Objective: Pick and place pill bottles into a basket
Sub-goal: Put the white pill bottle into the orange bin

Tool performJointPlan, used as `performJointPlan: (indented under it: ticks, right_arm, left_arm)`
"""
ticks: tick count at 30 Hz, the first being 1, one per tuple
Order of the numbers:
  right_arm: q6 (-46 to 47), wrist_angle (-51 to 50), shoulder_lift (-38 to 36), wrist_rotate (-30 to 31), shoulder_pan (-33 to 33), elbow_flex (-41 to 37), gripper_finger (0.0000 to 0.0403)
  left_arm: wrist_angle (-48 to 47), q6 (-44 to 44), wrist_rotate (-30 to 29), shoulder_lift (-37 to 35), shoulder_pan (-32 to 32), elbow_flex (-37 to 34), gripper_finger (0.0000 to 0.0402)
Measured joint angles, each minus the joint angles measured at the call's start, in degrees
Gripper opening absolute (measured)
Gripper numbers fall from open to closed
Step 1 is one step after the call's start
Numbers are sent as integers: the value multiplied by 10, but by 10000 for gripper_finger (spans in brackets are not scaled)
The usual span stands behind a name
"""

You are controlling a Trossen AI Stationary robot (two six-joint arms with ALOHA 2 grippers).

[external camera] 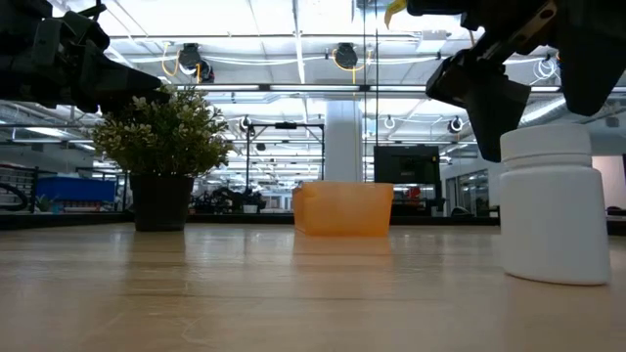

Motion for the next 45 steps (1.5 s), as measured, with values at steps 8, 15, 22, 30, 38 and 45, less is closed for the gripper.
performJointPlan:
  ticks: [8,15,22,30,38,45]
  right_arm:
    - [-5,4,13,-1,0,-1,279]
    - [-5,4,15,-2,0,-1,279]
    - [-4,12,17,3,0,-1,279]
    - [-7,25,37,-2,0,0,279]
    - [-9,22,37,-2,0,0,266]
    - [-18,9,35,-4,-10,0,146]
  left_arm:
    - [0,0,0,0,0,0,214]
    - [-1,0,0,0,0,0,214]
    - [0,0,0,0,0,0,214]
    - [-1,0,0,0,0,0,214]
    - [0,0,0,0,0,0,214]
    - [0,0,0,0,0,0,214]
